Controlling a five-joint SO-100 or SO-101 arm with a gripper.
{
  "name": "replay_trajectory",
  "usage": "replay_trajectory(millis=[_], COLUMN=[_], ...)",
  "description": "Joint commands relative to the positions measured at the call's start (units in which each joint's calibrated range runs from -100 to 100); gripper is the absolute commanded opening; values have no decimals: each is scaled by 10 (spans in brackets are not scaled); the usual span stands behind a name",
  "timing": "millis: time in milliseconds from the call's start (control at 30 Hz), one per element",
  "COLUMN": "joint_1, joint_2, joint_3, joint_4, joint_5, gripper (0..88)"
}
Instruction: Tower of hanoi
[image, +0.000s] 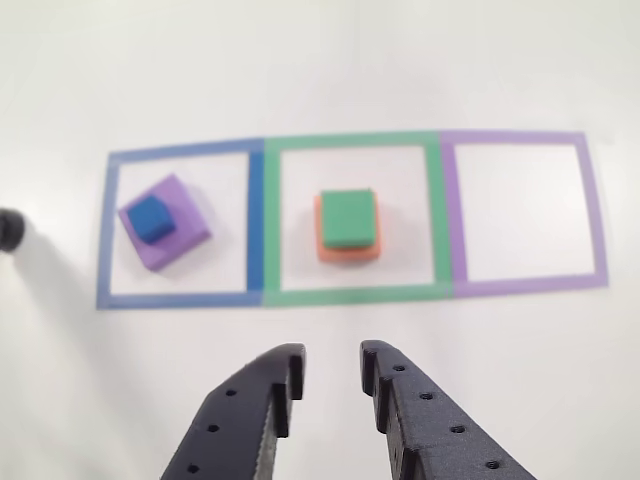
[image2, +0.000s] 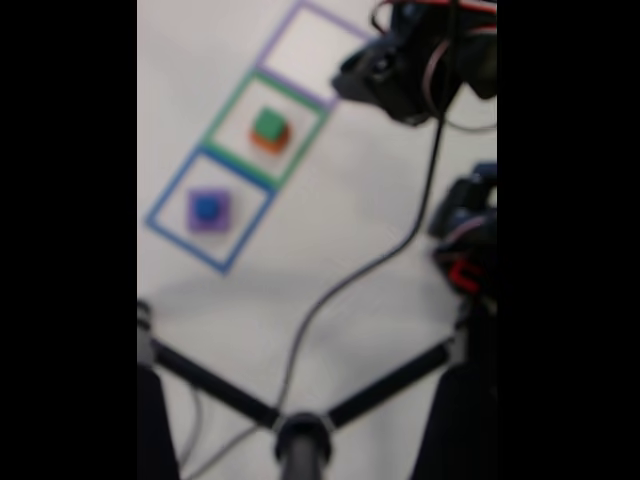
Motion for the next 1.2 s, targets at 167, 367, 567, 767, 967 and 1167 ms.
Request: replay_trajectory(millis=[167, 367, 567, 767, 967, 1167], joint_1=[51, 64, 60, 52, 59, 62], joint_2=[-135, -157, -154, -100, -16, 93], joint_3=[302, 496, 729, 863, 903, 948], joint_4=[-176, -359, -687, -938, -1081, -1245], joint_5=[140, 140, 140, 140, 140, 140], gripper=[225, 311, 339, 344, 358, 373])
